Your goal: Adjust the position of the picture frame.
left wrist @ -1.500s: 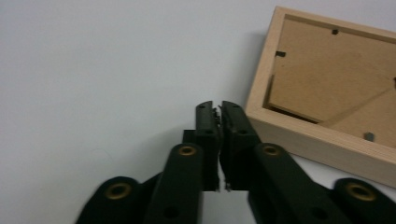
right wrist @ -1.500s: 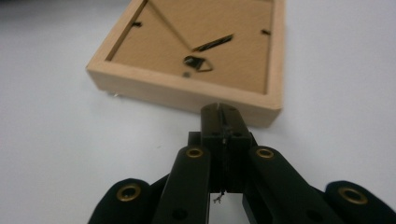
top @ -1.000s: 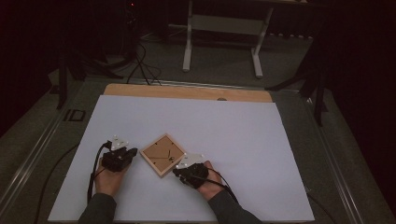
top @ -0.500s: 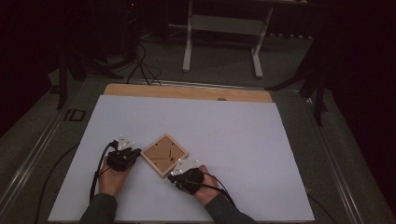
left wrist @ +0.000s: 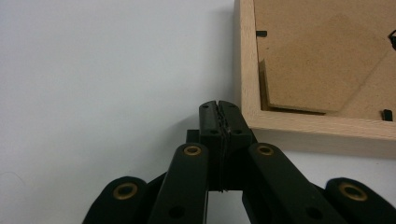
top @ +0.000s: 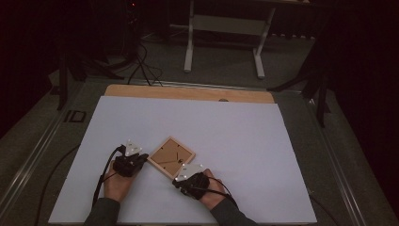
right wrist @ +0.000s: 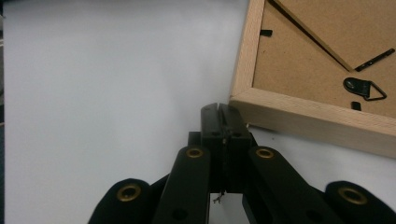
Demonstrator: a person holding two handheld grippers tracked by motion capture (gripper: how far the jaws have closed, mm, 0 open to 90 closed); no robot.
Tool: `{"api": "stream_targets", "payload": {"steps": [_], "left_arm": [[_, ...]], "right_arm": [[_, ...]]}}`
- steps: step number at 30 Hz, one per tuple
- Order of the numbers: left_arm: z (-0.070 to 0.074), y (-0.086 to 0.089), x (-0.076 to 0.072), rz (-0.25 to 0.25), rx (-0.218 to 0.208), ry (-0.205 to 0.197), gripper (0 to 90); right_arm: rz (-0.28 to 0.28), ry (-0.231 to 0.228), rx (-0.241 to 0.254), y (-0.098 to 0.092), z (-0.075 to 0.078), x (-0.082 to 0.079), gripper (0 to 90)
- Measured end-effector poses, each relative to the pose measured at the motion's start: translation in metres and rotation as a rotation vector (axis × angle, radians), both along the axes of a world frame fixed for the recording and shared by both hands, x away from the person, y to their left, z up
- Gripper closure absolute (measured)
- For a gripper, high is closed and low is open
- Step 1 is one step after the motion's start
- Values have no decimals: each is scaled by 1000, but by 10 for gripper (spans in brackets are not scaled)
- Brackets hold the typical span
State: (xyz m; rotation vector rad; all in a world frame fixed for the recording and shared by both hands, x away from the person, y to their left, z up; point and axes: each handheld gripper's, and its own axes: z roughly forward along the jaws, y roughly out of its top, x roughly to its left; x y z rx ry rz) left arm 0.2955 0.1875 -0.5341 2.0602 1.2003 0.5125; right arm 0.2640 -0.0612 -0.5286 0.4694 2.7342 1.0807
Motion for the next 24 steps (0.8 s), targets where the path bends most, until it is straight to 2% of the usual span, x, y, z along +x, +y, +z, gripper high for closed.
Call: {"api": "stream_targets", "payload": {"steps": [13, 17, 19, 24], "left_arm": [[0, -7, -1, -7, 3, -3, 892], [-1, -11, -1, -40, -21, 7, 882], [-1, -16, -3, -57, -15, -1, 880], [-1, -22, -4, -70, -20, 1, 877]], "right_arm": [[-30, 11, 4, -14, 0, 12, 898], [-45, 13, 12, -18, 2, 15, 898], [-58, 15, 26, -21, 3, 18, 898], [-86, 18, 22, -26, 3, 22, 898]]}}
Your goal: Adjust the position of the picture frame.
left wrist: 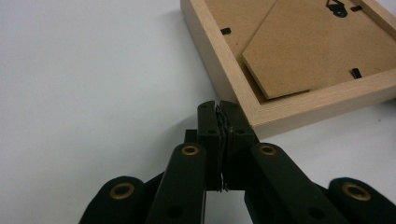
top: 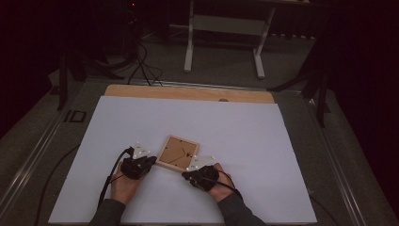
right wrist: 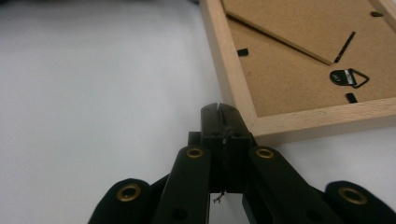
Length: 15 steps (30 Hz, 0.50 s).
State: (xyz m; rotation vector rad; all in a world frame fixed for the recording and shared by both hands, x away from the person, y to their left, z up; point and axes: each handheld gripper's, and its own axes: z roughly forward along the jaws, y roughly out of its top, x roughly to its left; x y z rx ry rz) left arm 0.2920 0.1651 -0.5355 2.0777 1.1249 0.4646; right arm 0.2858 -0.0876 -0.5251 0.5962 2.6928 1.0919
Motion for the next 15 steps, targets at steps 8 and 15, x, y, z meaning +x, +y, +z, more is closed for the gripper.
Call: {"api": "stream_targets", "payload": {"steps": [8, 15], "left_arm": [[0, -6, -1, 0, -2, -1, 879], [-2, -18, -2, -37, -5, -5, 876]], "right_arm": [[-28, -16, -5, -4, 1, 3, 898], [-68, -24, -10, -7, -1, 8, 898]]}}
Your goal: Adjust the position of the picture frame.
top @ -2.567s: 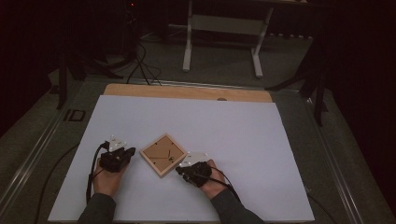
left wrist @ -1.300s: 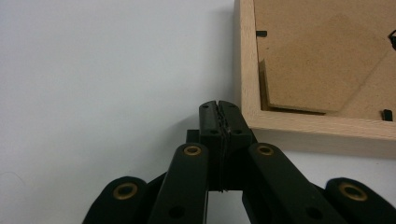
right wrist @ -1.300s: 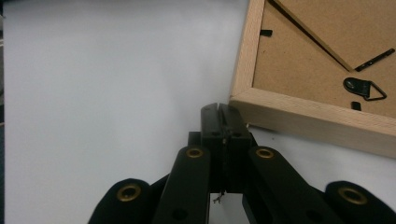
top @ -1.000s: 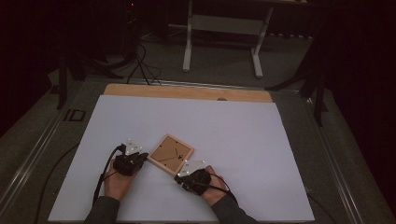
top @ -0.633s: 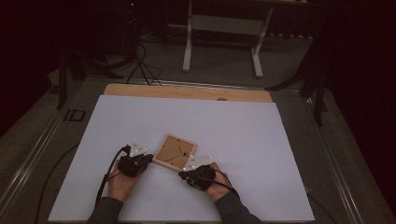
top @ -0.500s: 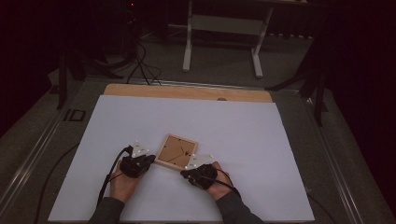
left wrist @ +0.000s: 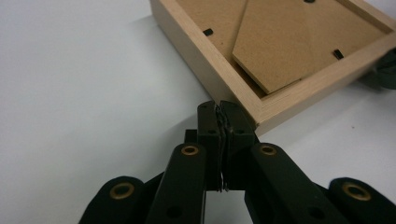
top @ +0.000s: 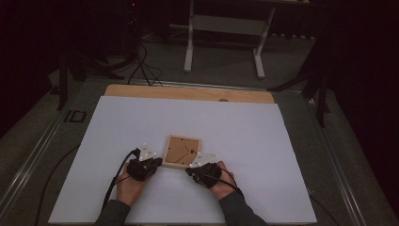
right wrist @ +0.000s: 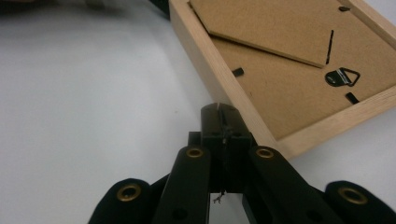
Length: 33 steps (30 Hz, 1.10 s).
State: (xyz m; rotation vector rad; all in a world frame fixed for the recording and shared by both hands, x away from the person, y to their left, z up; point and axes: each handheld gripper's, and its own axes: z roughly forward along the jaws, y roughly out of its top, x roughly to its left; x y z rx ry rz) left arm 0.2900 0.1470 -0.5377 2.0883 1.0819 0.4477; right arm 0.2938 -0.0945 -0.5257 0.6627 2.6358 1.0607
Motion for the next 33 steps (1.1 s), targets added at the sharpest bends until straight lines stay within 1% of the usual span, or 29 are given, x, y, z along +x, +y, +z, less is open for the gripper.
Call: {"api": "stream_targets", "payload": {"steps": [9, 14, 19, 22, 23, 25, 29, 32, 33], "left_arm": [[-1, -3, 1, -6, -8, 1, 868], [-1, -4, 1, -16, -6, 3, 865], [-1, -5, 0, -17, -5, -2, 863], [-1, -7, 0, -18, -5, -3, 862], [-1, -7, 1, -24, -1, -4, 861], [0, -7, 1, -21, -5, -7, 853], [1, -7, 3, -12, -20, -10, 854], [2, -7, 4, -10, -18, -10, 855], [2, -8, 4, -6, -25, -9, 855]], "right_arm": [[-6, -6, 11, 1, -1, 3, 898], [-8, -9, 3, 4, -3, 6, 898], [-29, -12, 5, 5, -3, 8, 898], [-35, -13, 20, 5, -3, 10, 899], [-35, -12, 25, 6, -3, 10, 899], [-33, -20, 28, 10, -3, 10, 899], [-21, -29, 21, 16, -4, 10, 899], [-25, -35, 15, 19, -4, 12, 899], [-27, -39, 13, 20, -4, 13, 899]]}}
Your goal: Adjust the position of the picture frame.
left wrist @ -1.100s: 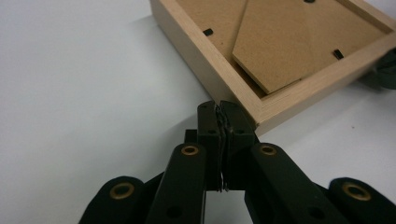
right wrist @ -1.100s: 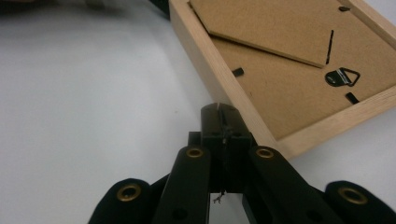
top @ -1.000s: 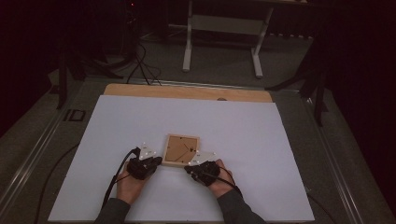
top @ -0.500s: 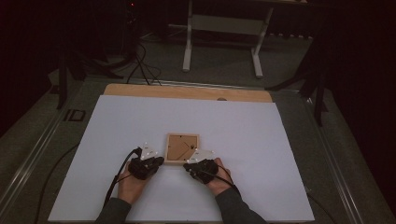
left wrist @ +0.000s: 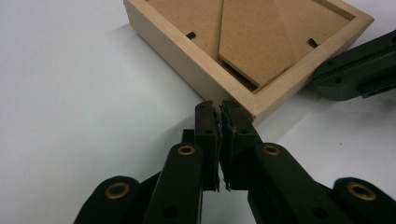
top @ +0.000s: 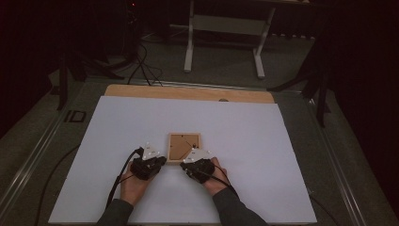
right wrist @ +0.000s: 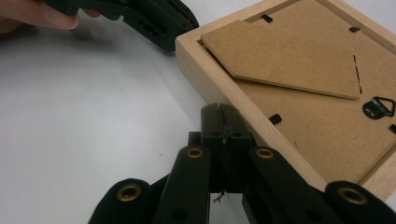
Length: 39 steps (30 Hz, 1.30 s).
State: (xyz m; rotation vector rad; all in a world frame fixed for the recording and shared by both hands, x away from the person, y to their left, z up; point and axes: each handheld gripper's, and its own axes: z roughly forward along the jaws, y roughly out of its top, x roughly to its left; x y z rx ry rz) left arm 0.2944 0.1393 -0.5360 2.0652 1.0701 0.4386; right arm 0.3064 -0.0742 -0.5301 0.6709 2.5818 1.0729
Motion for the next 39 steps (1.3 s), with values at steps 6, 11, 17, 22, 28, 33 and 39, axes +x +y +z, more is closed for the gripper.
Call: {"api": "stream_targets", "payload": {"steps": [6, 11, 17, 22, 28, 33, 39], "left_arm": [[1, -1, 1, 1, -2, -6, 855], [2, -1, 1, 5, -3, -12, 852], [4, -1, -2, -1, -4, -14, 854], [4, -4, -4, -11, -4, -16, 854], [4, -9, -8, -30, 8, -21, 856], [5, -8, -7, -21, 8, -24, 855], [6, -6, -8, -11, 8, -30, 851]], "right_arm": [[-18, -3, 2, 1, 0, 4, 899], [-21, 4, 5, 4, -2, 8, 899], [-20, 10, 15, 6, -5, 12, 899], [-22, 4, 12, 9, -1, 14, 899], [-36, -10, 55, 1, 12, 14, 898], [-65, -37, 82, -15, 24, 10, 898], [-93, -72, 127, -33, 34, -1, 897]]}}
